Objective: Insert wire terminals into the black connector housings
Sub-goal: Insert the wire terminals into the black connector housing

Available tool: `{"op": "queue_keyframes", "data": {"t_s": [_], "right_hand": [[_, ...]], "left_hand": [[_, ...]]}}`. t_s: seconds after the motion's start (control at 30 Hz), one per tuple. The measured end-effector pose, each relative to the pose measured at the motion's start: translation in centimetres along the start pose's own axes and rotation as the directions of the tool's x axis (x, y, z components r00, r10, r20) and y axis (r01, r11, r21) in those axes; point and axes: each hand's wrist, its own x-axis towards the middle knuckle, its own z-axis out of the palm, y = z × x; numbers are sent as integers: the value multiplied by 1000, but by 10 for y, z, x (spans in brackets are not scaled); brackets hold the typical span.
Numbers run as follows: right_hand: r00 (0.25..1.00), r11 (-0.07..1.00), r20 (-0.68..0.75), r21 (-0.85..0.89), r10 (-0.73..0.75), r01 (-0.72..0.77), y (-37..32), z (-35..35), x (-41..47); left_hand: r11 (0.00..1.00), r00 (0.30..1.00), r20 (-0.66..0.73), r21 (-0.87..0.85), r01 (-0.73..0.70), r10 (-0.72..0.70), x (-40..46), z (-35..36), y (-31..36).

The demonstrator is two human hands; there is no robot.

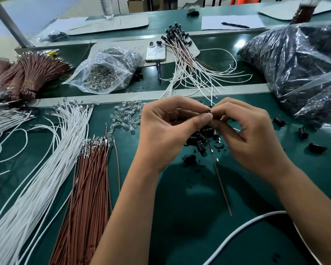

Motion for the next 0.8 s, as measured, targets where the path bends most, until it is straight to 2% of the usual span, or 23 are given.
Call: {"op": "queue_keyframes", "data": {"t_s": [0.27, 0.53, 0.8], "right_hand": [[999, 998, 12, 47, 32, -32, 3, 3, -1], [996, 992, -15, 92, 84, -82, 1, 3, -4], [993, 984, -20, 138, 116, -112, 3, 1, -3]], "left_hand": [[999, 998, -62, -39, 2, -4, -1, 1, 1], [996, 997, -21, 54, -76, 77, 1, 1, 0], [998, 999, 26, 41, -46, 45, 0, 3, 2]]}}
